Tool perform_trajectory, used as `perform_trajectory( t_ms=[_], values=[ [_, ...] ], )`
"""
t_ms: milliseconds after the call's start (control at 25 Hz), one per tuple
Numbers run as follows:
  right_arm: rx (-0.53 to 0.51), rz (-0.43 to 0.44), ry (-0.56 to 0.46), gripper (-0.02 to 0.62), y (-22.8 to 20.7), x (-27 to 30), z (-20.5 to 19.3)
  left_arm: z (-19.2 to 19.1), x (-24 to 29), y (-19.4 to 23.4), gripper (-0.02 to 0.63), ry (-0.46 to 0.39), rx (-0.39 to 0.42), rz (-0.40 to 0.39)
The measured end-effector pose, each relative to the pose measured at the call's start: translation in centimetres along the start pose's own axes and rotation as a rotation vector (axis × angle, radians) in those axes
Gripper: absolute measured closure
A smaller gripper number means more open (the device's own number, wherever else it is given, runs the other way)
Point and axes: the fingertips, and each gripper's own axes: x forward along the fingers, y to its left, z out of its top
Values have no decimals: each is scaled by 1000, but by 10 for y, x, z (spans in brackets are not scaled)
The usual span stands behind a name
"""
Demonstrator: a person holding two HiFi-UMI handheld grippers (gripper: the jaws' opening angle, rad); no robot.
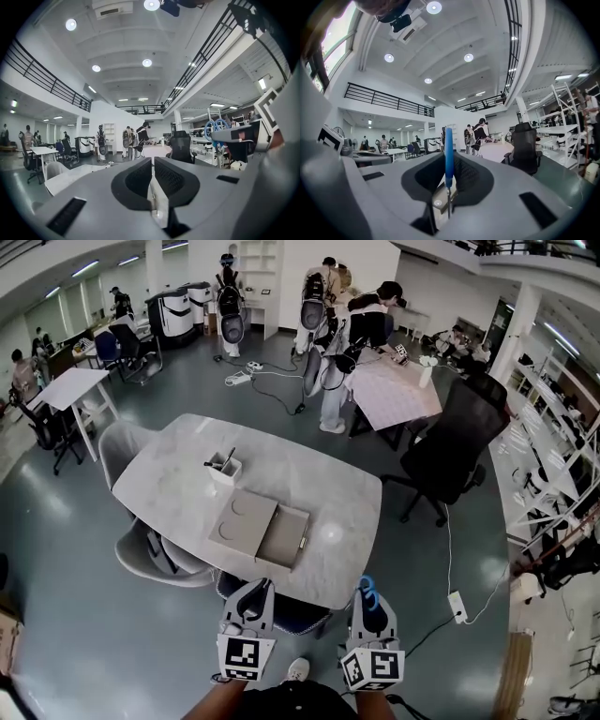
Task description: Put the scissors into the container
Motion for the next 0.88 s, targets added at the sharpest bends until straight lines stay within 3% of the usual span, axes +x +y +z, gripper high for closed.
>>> perform_trajectory(
  t_ms=[480,880],
  values=[
    [0,68,29,552,-24,54,-5,-2,41,3,578,21,-8,54],
    [16,85,47,552,-13,109,-12,-4,79,39,581,25,-14,57]
  ],
)
